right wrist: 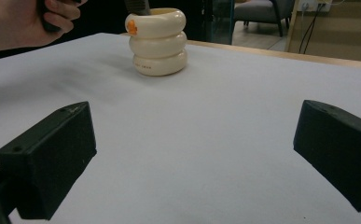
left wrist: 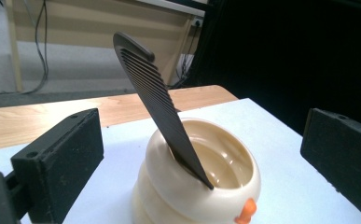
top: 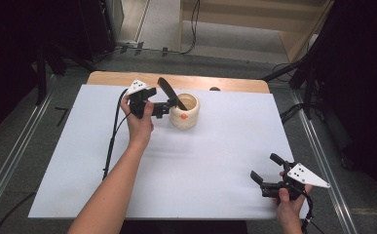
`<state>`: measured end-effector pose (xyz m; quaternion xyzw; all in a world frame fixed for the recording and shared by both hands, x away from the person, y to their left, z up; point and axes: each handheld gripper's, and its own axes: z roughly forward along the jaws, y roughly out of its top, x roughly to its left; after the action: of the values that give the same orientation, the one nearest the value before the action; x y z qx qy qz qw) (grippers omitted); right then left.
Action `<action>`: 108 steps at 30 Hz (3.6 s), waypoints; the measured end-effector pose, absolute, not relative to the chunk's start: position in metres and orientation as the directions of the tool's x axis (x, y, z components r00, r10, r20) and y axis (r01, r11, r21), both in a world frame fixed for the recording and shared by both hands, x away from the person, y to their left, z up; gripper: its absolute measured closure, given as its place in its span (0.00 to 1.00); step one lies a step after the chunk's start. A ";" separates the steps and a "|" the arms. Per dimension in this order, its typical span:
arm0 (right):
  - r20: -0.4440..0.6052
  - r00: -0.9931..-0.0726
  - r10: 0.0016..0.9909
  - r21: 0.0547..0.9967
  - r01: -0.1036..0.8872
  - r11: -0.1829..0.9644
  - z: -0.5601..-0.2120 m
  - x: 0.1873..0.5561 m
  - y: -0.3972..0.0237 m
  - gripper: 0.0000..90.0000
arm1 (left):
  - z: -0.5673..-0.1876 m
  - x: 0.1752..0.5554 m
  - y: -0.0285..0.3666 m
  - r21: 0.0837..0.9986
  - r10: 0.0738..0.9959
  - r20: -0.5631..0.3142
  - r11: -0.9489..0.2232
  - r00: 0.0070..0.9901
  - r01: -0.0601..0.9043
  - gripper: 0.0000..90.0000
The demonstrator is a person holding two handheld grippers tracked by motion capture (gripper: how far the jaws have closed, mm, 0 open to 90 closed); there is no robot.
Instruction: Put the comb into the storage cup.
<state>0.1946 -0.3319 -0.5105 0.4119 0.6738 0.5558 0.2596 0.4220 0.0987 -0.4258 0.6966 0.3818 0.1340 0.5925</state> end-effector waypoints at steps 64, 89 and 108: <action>0.095 -0.518 0.850 0.960 0.275 0.060 -0.511 0.196 -0.330 0.00 | -0.443 0.293 0.207 0.972 0.731 -0.056 -0.116 0.680 0.205 0.00; 0.091 -0.513 0.853 0.959 0.276 0.064 -0.511 0.196 -0.329 0.00 | -0.462 0.247 0.264 0.971 0.786 -0.050 -0.106 0.617 0.213 0.00; 0.092 -0.505 0.858 0.958 0.280 0.062 -0.511 0.196 -0.329 0.00 | -0.476 0.225 0.306 0.966 0.813 -0.073 -0.085 0.578 0.243 0.00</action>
<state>0.1963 -0.3293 -0.5111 0.4198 0.6781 0.5410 0.2670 0.2247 0.3057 -0.4760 0.6909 0.3820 0.2556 0.5580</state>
